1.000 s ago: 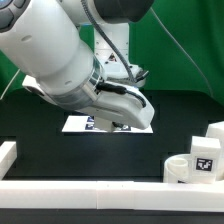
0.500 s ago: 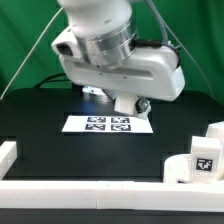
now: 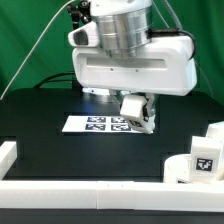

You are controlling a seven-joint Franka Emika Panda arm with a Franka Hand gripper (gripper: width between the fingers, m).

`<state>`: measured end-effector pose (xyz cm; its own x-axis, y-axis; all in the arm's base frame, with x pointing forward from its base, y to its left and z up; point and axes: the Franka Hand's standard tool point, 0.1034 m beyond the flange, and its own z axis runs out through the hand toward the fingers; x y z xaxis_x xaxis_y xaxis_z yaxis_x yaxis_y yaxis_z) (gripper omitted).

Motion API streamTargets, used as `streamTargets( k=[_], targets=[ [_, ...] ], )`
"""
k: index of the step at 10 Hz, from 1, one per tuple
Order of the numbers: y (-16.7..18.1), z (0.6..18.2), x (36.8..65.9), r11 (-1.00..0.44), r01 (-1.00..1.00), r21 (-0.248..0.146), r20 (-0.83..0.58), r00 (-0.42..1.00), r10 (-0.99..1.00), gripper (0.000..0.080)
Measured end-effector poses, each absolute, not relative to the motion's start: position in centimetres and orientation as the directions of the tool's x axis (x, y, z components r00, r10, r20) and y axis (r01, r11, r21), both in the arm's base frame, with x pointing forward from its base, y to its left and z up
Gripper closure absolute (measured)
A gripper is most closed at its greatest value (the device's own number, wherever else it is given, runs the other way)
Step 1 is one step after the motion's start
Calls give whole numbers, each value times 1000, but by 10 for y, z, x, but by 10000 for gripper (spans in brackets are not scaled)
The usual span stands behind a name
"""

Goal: Assemble stool

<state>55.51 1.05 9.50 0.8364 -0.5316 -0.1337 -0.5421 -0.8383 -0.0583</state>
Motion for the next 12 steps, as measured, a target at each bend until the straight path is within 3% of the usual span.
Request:
streamTargets(
  k=[2,6,8,10,12],
  targets=[
    [23,106,570,-910,-409,-64,-18,913,-408,463],
    [33,100,578,-909,-403,-103,229,880,-417,463],
    [60,101,579,-934,-333,-126,409,840,-355,463],
    [77,103,580,-936,-322,-144,470,810,-351,463],
    [75,101,580,-938,-318,-138,480,807,-344,463]
  ],
)
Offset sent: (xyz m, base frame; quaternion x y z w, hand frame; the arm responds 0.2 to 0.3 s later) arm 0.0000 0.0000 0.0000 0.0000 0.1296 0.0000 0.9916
